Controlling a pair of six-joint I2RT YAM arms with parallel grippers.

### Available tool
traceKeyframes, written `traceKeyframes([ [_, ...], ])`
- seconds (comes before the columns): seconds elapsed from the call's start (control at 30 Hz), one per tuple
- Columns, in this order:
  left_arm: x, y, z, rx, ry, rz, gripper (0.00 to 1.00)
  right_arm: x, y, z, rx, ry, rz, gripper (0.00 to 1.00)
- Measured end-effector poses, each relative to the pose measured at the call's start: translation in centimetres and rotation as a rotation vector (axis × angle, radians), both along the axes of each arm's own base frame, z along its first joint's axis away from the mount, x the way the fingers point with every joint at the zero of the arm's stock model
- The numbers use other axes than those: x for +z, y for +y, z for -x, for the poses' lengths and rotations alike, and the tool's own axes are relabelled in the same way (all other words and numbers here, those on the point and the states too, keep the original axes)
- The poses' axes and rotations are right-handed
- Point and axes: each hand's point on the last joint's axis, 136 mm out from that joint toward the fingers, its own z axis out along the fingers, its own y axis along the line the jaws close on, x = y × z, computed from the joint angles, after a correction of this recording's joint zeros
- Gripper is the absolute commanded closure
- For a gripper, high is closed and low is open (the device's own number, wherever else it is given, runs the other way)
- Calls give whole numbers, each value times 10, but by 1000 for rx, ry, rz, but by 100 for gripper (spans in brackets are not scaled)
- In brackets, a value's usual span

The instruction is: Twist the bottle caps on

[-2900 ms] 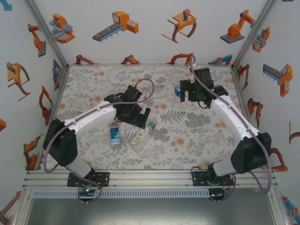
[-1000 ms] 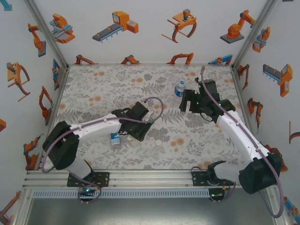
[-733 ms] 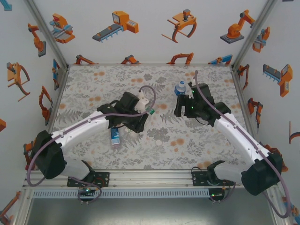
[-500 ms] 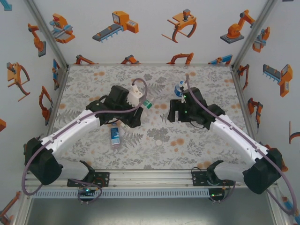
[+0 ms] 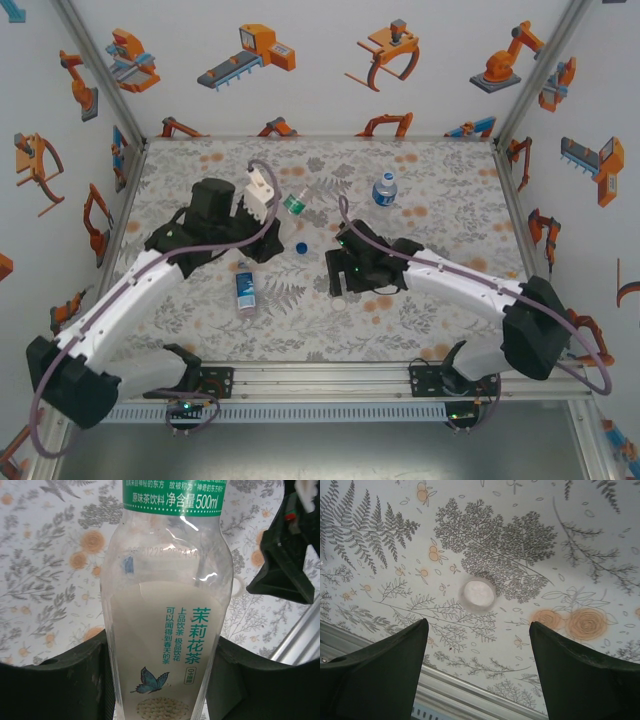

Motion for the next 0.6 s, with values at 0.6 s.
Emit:
traceKeyframes([
  [0.6,21,27,0,115,-164,17,100,-71,11,11,8,65,177,45],
])
